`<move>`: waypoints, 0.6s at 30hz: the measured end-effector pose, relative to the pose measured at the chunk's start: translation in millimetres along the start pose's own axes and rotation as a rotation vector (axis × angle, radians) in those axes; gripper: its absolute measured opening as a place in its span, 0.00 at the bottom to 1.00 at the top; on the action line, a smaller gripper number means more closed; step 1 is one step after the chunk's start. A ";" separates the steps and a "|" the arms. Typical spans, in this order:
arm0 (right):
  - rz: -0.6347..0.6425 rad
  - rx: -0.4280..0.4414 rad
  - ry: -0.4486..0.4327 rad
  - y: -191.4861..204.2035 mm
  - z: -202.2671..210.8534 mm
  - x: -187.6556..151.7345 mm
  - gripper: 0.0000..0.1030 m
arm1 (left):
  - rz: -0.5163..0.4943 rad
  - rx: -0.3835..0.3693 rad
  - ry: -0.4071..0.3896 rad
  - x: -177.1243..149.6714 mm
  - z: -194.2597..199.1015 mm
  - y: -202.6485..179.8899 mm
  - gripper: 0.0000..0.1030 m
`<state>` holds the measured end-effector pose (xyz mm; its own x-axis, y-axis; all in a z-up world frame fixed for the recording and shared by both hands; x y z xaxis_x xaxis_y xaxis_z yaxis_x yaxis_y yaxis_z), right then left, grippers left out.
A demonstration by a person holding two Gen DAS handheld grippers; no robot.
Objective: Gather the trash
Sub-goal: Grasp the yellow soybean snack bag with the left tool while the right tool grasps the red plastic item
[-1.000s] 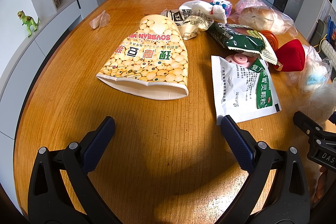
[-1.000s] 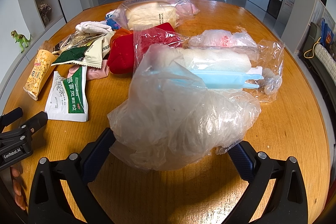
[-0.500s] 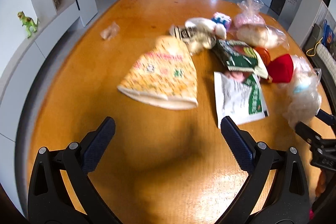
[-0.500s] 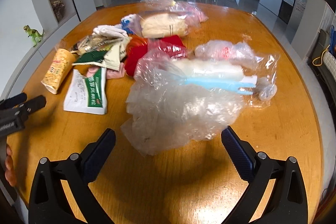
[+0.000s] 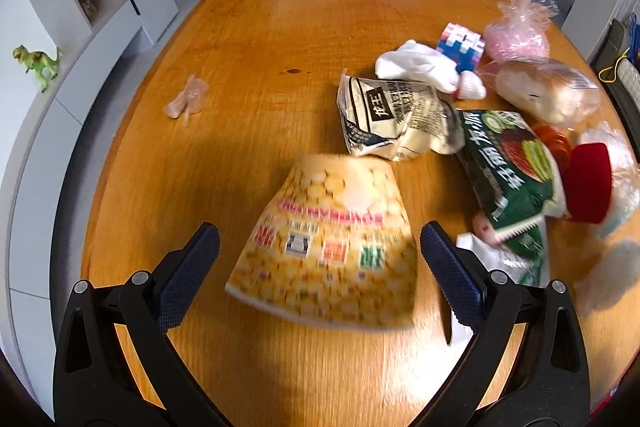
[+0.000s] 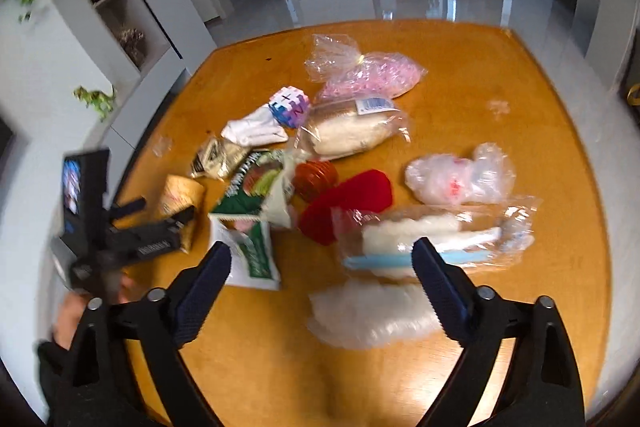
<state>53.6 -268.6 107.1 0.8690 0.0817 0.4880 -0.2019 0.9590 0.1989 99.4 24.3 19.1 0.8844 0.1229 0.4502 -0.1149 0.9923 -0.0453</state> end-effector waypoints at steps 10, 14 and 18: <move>-0.176 -0.067 0.194 -26.0 -68.2 26.2 0.71 | -0.022 -0.001 0.034 0.3 -24.4 -6.3 0.93; -0.177 -0.100 0.211 -21.8 -88.1 22.3 0.71 | -0.021 0.008 0.001 -10.2 -15.1 -11.1 0.84; -0.155 -0.123 0.220 -21.5 -103.4 22.4 0.59 | -0.033 -0.001 -0.013 -22.8 -9.2 -16.5 0.83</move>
<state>124.2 -259.3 25.9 0.9651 -0.0245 0.2609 -0.0142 0.9893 0.1453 85.2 5.2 1.4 0.8817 0.0897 0.4632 -0.0851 0.9959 -0.0310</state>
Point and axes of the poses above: each gripper's, at about its wrist camera, not at the fingertips, and z roughly against the way its jaws point, y to its left, x to its top, the point moved 1 cm from there along -z, roughly the way its jaws point, and after that the axes turned 11 degrees about z, right-handed, at the moved point
